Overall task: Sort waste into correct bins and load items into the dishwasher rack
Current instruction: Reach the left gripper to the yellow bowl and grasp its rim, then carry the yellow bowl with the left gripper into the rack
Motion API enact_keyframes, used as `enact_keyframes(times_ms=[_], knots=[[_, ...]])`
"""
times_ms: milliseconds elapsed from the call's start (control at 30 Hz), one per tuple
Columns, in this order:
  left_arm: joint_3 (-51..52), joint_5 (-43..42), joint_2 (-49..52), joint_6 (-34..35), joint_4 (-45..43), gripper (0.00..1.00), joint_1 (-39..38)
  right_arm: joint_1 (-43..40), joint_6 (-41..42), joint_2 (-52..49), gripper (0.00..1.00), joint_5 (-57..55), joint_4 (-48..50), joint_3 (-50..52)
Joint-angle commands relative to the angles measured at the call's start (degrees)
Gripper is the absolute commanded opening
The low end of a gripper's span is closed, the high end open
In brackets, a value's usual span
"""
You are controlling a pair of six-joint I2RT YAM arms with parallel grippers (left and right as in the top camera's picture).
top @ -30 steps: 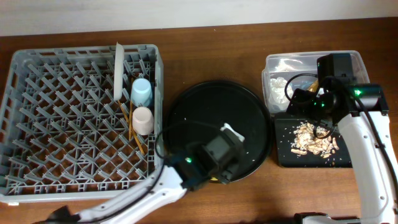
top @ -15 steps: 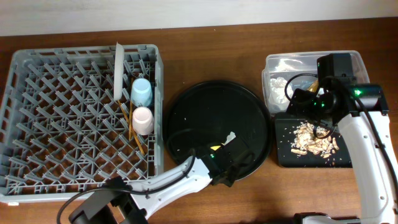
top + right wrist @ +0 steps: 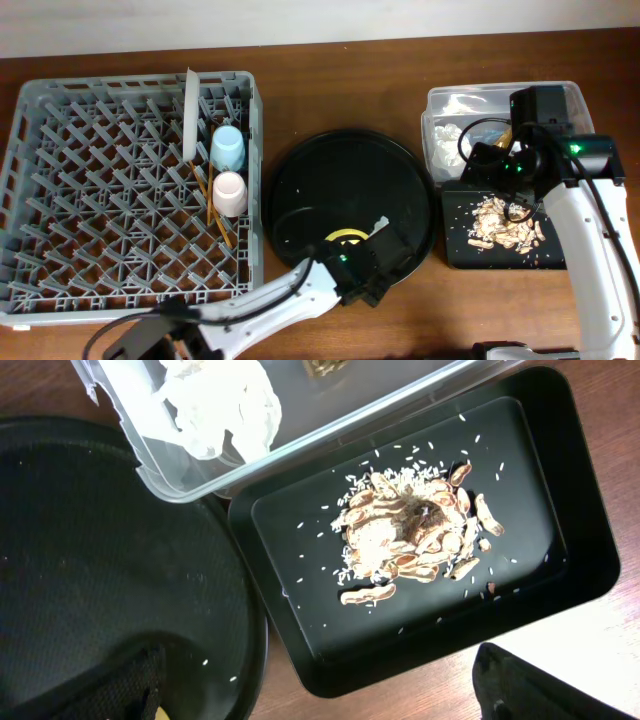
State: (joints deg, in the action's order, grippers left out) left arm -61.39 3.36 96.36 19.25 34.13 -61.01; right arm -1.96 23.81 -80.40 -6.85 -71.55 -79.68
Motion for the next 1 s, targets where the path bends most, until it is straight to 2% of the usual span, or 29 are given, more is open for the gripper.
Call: enact_keyframes(times_ms=[0, 133, 233, 333, 367, 400, 467, 567, 700, 833, 900, 967], knots=[[0.61, -0.68, 4.24, -0.87, -0.94, 0.37, -0.13, -0.28, 0.2, 0.74, 0.99, -0.94, -0.02, -0.59], [0.61, -0.57, 4.79, -0.87, -0.66, 0.36, -0.13, -0.28, 0.2, 0.74, 0.99, -0.94, -0.02, -0.59], [0.57, -0.57, 4.59, -0.87, -0.68, 0.27, -0.07, -0.28, 0.2, 0.74, 0.99, -0.94, -0.02, -0.59], [0.11, -0.57, 4.5, -0.87, -0.68, 0.23, -0.07, -0.28, 0.2, 0.72, 0.99, -0.94, -0.02, -0.59], [-0.04, -0.42, 4.5, -0.9, -0.7, 0.15, -0.07, -0.28, 0.2, 0.72, 0.99, -0.94, -0.02, -0.59], [-0.2, 0.13, 4.44, -0.9, -0.59, 0.01, -0.07, -0.28, 0.2, 0.72, 0.99, -0.94, -0.02, -0.59], [-2.58, 4.07, 2.6, -0.92, 3.48, 0.01, 0.44, -0.28, 0.2, 0.72, 0.99, -0.94, -0.02, -0.59], [-10.01, 3.93, -2.58, -1.33, 11.89, 0.01, 3.48, -0.28, 0.2, 0.63, 0.99, -0.94, -0.02, -0.59], [-21.97, -10.56, -13.09, -8.94, 24.3, 0.0, 15.06, -0.28, 0.2, 0.63, 0.99, -0.94, -0.02, -0.59], [-23.41, -35.82, -21.03, -17.81, 31.95, 0.0, 35.08, -0.28, 0.2, 0.59, 0.99, -0.94, -0.02, -0.59], [-23.34, -49.7, -21.24, -27.85, 38.34, 0.0, 49.05, -0.28, 0.2, 0.59, 0.99, -0.94, -0.02, -0.59], [-23.04, -58.75, -20.0, -35.19, 43.63, 0.0, 58.66, -0.28, 0.2, 0.59, 0.99, -0.94, -0.02, -0.59]])
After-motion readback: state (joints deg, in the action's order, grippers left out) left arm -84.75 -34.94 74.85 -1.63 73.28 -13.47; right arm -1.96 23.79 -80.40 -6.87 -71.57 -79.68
